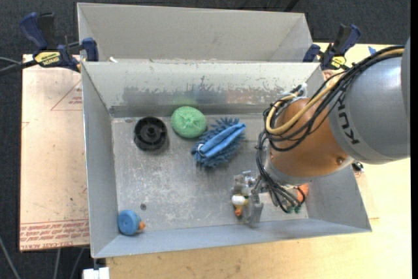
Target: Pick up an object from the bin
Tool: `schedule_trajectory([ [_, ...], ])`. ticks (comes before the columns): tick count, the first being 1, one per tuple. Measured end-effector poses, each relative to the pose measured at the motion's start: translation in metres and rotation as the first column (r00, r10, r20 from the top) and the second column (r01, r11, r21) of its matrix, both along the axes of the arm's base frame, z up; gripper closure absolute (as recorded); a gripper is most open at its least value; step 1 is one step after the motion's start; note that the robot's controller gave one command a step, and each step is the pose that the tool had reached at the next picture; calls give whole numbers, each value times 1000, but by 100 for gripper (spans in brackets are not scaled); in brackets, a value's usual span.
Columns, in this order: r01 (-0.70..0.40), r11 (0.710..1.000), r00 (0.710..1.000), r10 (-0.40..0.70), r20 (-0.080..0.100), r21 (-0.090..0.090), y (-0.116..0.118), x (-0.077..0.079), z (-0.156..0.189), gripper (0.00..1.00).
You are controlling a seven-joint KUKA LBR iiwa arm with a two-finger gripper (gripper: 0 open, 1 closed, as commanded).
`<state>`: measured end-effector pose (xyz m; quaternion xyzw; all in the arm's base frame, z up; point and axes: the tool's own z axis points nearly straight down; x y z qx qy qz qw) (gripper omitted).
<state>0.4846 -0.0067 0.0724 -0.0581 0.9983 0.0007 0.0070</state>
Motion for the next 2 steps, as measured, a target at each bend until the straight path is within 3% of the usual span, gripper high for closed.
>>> schedule_trajectory([
  [1,17,1000,1000,-17,-11,-1,0,-4,41,100],
  [2,2,1000,1000,-2,2,1,16,1,158,100],
])
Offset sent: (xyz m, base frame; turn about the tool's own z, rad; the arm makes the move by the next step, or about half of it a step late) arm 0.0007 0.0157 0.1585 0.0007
